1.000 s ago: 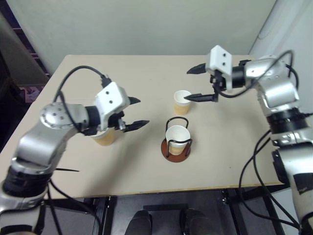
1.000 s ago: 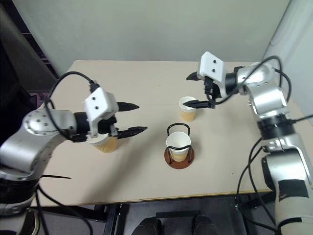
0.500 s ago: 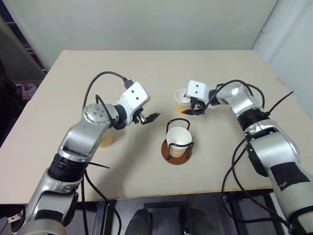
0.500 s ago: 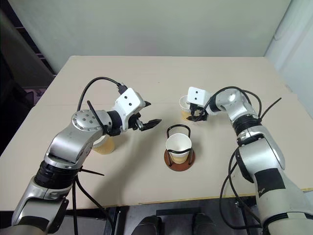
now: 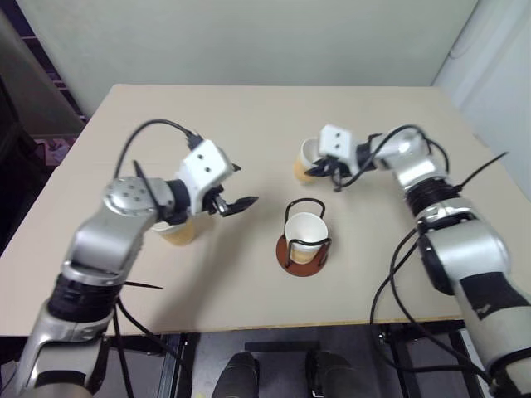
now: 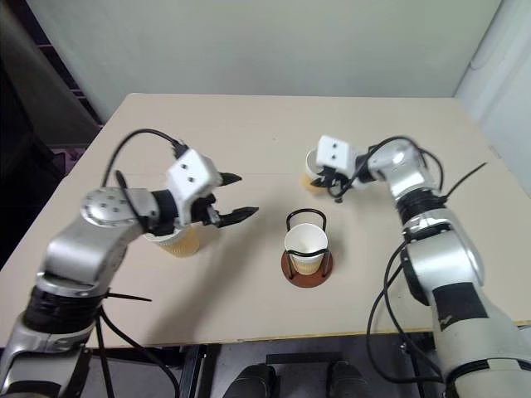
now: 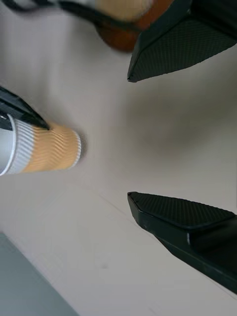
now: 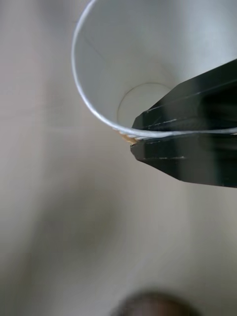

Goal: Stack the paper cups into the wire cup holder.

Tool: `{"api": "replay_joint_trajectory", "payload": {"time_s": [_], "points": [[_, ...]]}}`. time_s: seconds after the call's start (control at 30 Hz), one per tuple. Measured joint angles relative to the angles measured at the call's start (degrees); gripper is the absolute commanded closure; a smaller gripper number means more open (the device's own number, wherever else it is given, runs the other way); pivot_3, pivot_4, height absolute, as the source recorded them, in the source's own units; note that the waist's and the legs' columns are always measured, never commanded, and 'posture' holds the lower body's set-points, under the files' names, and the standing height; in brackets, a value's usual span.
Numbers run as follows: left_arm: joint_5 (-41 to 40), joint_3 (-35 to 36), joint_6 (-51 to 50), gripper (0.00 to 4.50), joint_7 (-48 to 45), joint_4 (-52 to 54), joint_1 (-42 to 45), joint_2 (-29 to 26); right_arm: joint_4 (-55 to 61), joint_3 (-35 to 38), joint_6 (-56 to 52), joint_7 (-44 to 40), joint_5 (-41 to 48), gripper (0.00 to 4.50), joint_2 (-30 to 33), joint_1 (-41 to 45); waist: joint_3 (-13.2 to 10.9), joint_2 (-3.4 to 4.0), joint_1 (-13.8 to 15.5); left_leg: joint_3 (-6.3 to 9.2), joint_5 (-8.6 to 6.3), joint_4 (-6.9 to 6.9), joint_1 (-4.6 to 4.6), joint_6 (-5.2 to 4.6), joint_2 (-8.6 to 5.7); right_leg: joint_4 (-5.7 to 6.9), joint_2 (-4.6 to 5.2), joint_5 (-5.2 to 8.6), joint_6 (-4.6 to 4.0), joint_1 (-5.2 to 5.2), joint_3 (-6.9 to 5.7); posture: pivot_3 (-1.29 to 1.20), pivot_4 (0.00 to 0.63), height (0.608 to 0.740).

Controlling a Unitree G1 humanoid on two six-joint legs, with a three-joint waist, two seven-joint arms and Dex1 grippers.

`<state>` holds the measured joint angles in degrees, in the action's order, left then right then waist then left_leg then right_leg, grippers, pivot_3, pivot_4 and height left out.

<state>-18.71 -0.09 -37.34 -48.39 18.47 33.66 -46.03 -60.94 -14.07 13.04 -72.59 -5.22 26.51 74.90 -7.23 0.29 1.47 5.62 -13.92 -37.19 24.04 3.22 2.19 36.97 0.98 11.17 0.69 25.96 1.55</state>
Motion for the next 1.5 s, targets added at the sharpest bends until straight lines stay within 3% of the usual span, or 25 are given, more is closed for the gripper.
{"api": "replay_joint_trajectory", "payload": {"time_s": [0.1,0.2,0.3,0.4,0.53,0.93,1.03,1.37,1.4,1.5], "points": [[-5.31,7.20,1.01,0.68,-5.49,1.15,-1.67,-4.15,13.79,4.63,-9.49,-8.71,8.09,4.46,5.13,-1.13,0.00,0.00,-0.16,-0.04,0.11,0.01,-0.09,0.12,0.02,-0.02,-0.06,0.03,-0.05,-0.05,0.01,0.00,0.150,0.740],[-12.94,13.87,0.56,0.68,-13.00,4.34,-6.33,-8.42,35.18,7.05,-25.45,-16.75,20.72,4.46,12.13,-6.58,0.01,-0.01,-0.23,-0.09,0.19,0.00,-0.06,0.19,0.15,-0.01,-0.32,0.08,-0.12,-0.22,0.03,0.00,0.150,0.740],[-17.03,17.75,0.51,0.68,-19.13,7.25,-12.69,-12.91,53.28,8.50,-39.28,-19.07,30.93,4.46,16.36,-11.73,0.01,-0.02,-0.41,-0.18,0.11,-0.07,-0.22,0.28,0.42,-0.06,-0.59,0.16,-0.22,-0.37,0.12,0.00,0.150,0.740],[-17.09,17.40,0.72,0.68,-21.04,7.84,-16.70,-14.57,62.53,8.04,-43.93,-18.06,33.22,4.46,16.62,-15.87,0.02,-0.04,-0.84,-0.16,0.05,-0.10,-0.67,0.24,0.56,-0.04,-0.64,0.30,-0.43,-0.57,0.13,0.00,0.150,0.740],[-17.02,15.58,1.16,0.68,-20.79,8.82,-17.47,-14.82,66.30,4.22,-44.33,-14.54,31.21,4.46,15.75,-20.16,0.01,-0.03,-1.01,-0.12,-0.13,0.12,-1.10,-0.36,0.63,0.12,-0.65,0.33,-1.09,-0.76,0.12,0.00,0.150,0.740],[-17.02,14.82,1.11,0.68,-17.34,10.36,-17.99,-15.75,66.05,-1.00,-37.92,-12.66,23.51,4.46,15.80,-22.85,0.02,-0.03,-1.31,-0.12,0.39,0.16,-1.09,-0.51,0.63,0.07,-0.70,-0.08,-1.35,-0.74,0.13,0.00,0.150,0.740],[-17.02,14.82,1.10,0.68,-16.96,10.52,-18.13,-15.88,66.06,-1.76,-37.83,-12.66,23.20,3.84,15.55,-22.85,0.02,-0.03,-1.30,-0.12,0.37,0.18,-1.07,-0.49,0.63,0.06,-0.71,-0.10,-1.31,-0.73,0.12,0.00,0.150,0.740],[-14.56,16.23,2.28,0.68,-16.14,8.24,-18.81,-18.71,65.81,-2.54,-37.02,-12.67,22.87,0.27,15.29,-22.75,0.02,-0.03,-1.29,-0.12,0.31,0.18,-0.99,-0.43,0.63,-0.04,-0.71,-0.09,-1.32,-0.70,0.12,0.00,0.150,0.740],[-14.00,16.65,2.78,0.68,-16.17,7.64,-18.82,-19.13,65.61,-2.51,-36.92,-12.66,22.91,0.05,15.29,-22.70,0.02,-0.03,-1.29,-0.12,0.31,0.18,-0.99,-0.43,0.64,-0.02,-0.71,-0.09,-1.32,-0.69,0.12,0.00,0.150,0.740],[-11.45,18.73,5.21,0.68,-17.17,5.08,-20.32,-21.56,63.22,-0.13,-37.89,-11.55,24.92,0.05,14.30,-21.91,0.01,-0.03,-1.31,-0.12,0.31,0.18,-0.99,-0.43,0.64,0.00,-0.71,-0.09,-1.32,-0.66,0.14,0.00,0.150,0.740]]}}
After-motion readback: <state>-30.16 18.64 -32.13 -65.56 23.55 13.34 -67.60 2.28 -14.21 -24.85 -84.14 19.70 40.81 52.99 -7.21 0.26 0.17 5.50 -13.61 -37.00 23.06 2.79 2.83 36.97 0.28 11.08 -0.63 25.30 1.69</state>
